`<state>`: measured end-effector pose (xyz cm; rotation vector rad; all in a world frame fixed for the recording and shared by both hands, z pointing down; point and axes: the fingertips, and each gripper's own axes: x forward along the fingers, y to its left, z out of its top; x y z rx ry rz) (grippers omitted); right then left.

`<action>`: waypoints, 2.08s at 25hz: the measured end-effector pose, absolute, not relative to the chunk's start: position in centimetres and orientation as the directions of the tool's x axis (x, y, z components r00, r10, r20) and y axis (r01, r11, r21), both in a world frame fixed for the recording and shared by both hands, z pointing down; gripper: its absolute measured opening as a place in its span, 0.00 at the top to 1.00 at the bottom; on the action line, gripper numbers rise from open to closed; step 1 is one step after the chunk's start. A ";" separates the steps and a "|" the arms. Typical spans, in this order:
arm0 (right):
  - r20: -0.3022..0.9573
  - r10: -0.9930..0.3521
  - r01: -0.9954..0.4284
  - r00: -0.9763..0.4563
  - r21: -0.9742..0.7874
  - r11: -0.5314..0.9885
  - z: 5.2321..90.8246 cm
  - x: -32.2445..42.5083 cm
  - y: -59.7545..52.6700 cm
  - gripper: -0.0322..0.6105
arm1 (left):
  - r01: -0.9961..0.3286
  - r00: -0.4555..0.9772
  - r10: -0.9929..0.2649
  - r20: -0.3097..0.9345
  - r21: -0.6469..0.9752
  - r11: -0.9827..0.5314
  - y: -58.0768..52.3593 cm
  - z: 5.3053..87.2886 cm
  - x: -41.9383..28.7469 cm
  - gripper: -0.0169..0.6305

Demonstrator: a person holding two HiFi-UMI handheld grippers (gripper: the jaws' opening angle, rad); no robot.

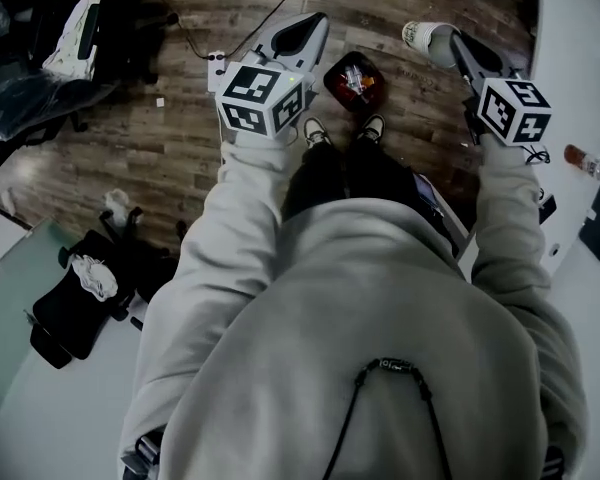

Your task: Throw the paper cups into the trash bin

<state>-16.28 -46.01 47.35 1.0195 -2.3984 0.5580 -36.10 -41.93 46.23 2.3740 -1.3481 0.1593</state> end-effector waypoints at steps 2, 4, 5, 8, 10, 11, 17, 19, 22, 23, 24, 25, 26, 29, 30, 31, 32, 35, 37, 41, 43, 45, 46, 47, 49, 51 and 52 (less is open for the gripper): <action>0.597 -0.507 -0.722 -0.621 -0.186 0.666 50.7 -17.4 -45.2 0.89 | -0.859 0.500 -0.804 0.323 0.302 -0.413 -41.6 49.2 -36.9 0.97; 0.639 -0.451 -0.705 -0.623 -0.210 0.678 54.6 -18.0 -43.7 0.89 | -0.870 0.470 -0.812 0.345 0.336 -0.361 -40.6 52.0 -37.8 0.97; 0.657 -0.424 -0.699 -0.623 -0.224 0.679 56.6 -18.3 -43.0 0.89 | -0.873 0.457 -0.813 0.360 0.356 -0.332 -39.9 53.6 -38.2 0.97; 0.701 -0.353 -0.678 -0.619 -0.249 0.692 62.5 -19.9 -41.5 0.89 | -0.877 0.435 -0.793 0.426 0.400 -0.266 -37.6 59.5 -39.1 0.97; 0.726 -0.314 -0.658 -0.612 -0.247 0.711 66.7 -20.9 -40.7 0.89 | -0.870 0.438 -0.780 0.447 0.428 -0.244 -36.3 63.8 -39.1 0.97; 0.739 -0.299 -0.654 -0.604 -0.244 0.716 68.8 -21.2 -40.2 0.89 | -0.863 0.444 -0.775 0.451 0.448 -0.233 -35.6 65.9 -39.1 0.97; 0.807 -0.224 -0.657 -0.547 -0.248 0.712 82.2 -21.3 -39.1 0.89 | -0.850 0.441 -0.739 0.508 0.501 -0.163 -33.5 78.6 -39.7 0.97; 0.826 -0.195 -0.657 -0.530 -0.254 0.710 87.0 -20.9 -38.5 0.89 | -0.840 0.468 -0.713 0.522 0.513 -0.175 -32.8 82.6 -38.9 0.97; 0.834 -0.166 -0.648 -0.526 -0.267 0.713 92.6 -20.9 -37.6 0.89 | -0.811 0.514 -0.678 0.525 0.555 -0.185 -31.8 87.6 -38.1 0.97; 0.837 -0.160 -0.645 -0.524 -0.267 0.716 94.0 -21.0 -37.4 0.89 | -0.806 0.523 -0.669 0.528 0.562 -0.186 -31.6 88.9 -38.0 0.97; 0.838 -0.156 -0.645 -0.523 -0.269 0.715 95.4 -21.1 -37.1 0.89 | -0.804 0.528 -0.663 0.531 0.565 -0.187 -31.3 89.9 -37.9 0.97; 0.838 -0.155 -0.650 -0.524 -0.276 0.708 96.5 -21.2 -36.9 0.89 | -0.803 0.531 -0.659 0.534 0.566 -0.188 -31.2 90.8 -37.8 0.97; 0.835 -0.152 -0.661 -0.529 -0.293 0.691 97.5 -21.3 -36.8 0.89 | -0.802 0.532 -0.656 0.535 0.566 -0.189 -31.1 91.5 -37.9 0.97; 0.814 -0.143 -0.707 -0.563 -0.385 0.593 98.9 -21.4 -36.3 0.68 | -0.788 0.544 -0.657 0.522 0.586 -0.187 -30.8 92.0 -37.8 0.97; 0.810 -0.150 -0.714 -0.567 -0.393 0.579 98.6 -21.2 -36.4 0.68 | -0.780 0.552 -0.657 0.514 0.598 -0.187 -30.7 91.7 -37.8 0.97; 0.811 -0.156 -0.716 -0.565 -0.387 0.580 97.9 -20.9 -36.5 0.68 | -0.774 0.559 -0.654 0.509 0.604 -0.191 -30.5 91.3 -37.7 0.97; 0.812 -0.159 -0.715 -0.561 -0.379 0.588 97.0 -20.6 -36.5 0.68 | -0.771 0.565 -0.651 0.507 0.605 -0.199 -30.3 90.5 -37.7 0.97; 0.816 -0.163 -0.704 -0.555 -0.356 0.615 92.9 -19.3 -36.9 0.68 | -0.773 0.568 -0.651 0.503 0.598 -0.212 -30.0 87.0 -38.0 0.97; 0.814 -0.173 -0.698 -0.555 -0.342 0.629 89.8 -18.8 -37.4 0.67 | -0.777 0.558 -0.663 0.499 0.595 -0.206 -30.2 84.3 -38.4 0.97; 0.796 -0.210 -0.702 -0.568 -0.335 0.628 84.4 -18.8 -38.4 0.67 | -0.790 0.544 -0.681 0.491 0.574 -0.216 -31.5 79.9 -38.5 0.97; 0.788 -0.219 -0.699 -0.576 -0.336 0.631 82.0 -19.2 -38.4 0.67 | -0.790 0.544 -0.685 0.485 0.572 -0.223 -32.1 77.9 -38.1 0.97; 0.778 -0.225 -0.691 -0.587 -0.335 0.641 79.4 -19.9 -38.4 0.67 | -0.787 0.549 -0.688 0.474 0.570 -0.236 -32.6 75.6 -37.6 0.97; 0.772 -0.229 -0.686 -0.594 -0.337 0.645 78.1 -20.3 -38.5 0.67 | -0.786 0.552 -0.690 0.467 0.567 -0.245 -32.9 74.4 -37.4 0.97; 0.765 -0.234 -0.683 -0.601 -0.339 0.647 76.7 -20.6 -38.5 0.67 | -0.786 0.555 -0.692 0.461 0.563 -0.255 -33.0 73.1 -37.2 0.97; 0.751 -0.246 -0.675 -0.613 -0.337 0.656 73.8 -20.8 -38.3 0.67 | -0.787 0.559 -0.695 0.452 0.554 -0.273 -33.1 70.6 -36.8 0.97; 0.740 -0.256 -0.666 -0.622 -0.328 0.670 71.1 -20.9 -38.1 0.67 | -0.792 0.560 -0.699 0.445 0.536 -0.292 -33.3 68.1 -36.5 0.97; 0.736 -0.263 -0.663 -0.624 -0.320 0.677 70.0 -20.9 -38.2 0.67 | -0.796 0.557 -0.703 0.442 0.525 -0.301 -33.6 67.0 -36.7 0.97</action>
